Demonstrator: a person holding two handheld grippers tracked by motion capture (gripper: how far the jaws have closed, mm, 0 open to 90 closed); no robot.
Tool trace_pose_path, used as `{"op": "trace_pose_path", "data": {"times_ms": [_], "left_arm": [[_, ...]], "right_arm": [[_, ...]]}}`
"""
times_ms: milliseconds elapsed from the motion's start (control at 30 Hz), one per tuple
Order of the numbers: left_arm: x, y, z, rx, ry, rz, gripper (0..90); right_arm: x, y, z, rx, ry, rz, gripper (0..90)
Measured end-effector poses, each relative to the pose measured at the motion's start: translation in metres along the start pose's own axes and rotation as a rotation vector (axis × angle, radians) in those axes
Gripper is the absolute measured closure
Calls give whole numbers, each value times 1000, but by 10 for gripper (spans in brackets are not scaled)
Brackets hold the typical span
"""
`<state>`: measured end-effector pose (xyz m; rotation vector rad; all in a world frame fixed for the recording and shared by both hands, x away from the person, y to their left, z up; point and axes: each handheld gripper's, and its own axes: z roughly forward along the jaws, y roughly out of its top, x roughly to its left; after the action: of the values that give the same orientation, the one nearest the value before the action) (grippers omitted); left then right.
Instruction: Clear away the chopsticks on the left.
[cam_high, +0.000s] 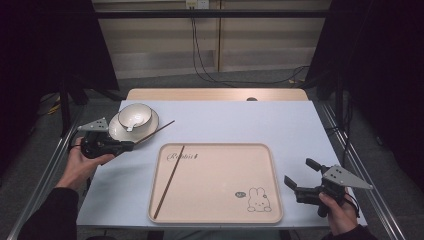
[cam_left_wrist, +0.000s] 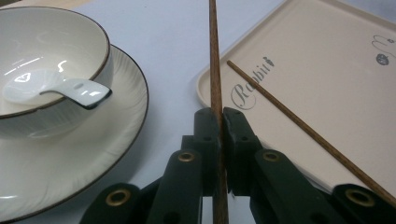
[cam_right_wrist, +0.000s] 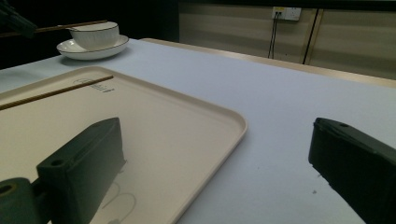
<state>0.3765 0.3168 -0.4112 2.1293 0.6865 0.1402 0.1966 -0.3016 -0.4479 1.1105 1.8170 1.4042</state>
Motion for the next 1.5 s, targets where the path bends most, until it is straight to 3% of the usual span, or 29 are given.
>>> {"op": "trace_pose_path", "data": {"times_ms": [400, 633, 833, 1067, 1333, 1367, 1433, 1500], "left_arm": [[-25, -6, -2, -21, -6, -95, 850], [-43, -3, 2, -39, -12, -104, 850], [-59, -3, 3, -49, 25, -117, 850], [-81, -1, 8, -64, 36, -180, 850], [-107, 8, 13, -67, 101, -235, 849], [-111, 10, 13, -68, 121, -247, 849], [-115, 11, 15, -86, 108, -300, 849], [-118, 10, 18, -80, 132, -324, 850]], "right_arm": [[0, 0, 0, 2, 2, 1, 30], [0, 0, 0, 2, 1, 1, 30], [0, 0, 0, -3, 2, 5, 30], [0, 0, 0, -1, 2, 3, 30], [0, 0, 0, 0, 1, 2, 30], [0, 0, 0, 3, 5, 3, 30], [0, 0, 0, 2, 5, 2, 30], [0, 0, 0, 0, 2, 2, 30]]}}
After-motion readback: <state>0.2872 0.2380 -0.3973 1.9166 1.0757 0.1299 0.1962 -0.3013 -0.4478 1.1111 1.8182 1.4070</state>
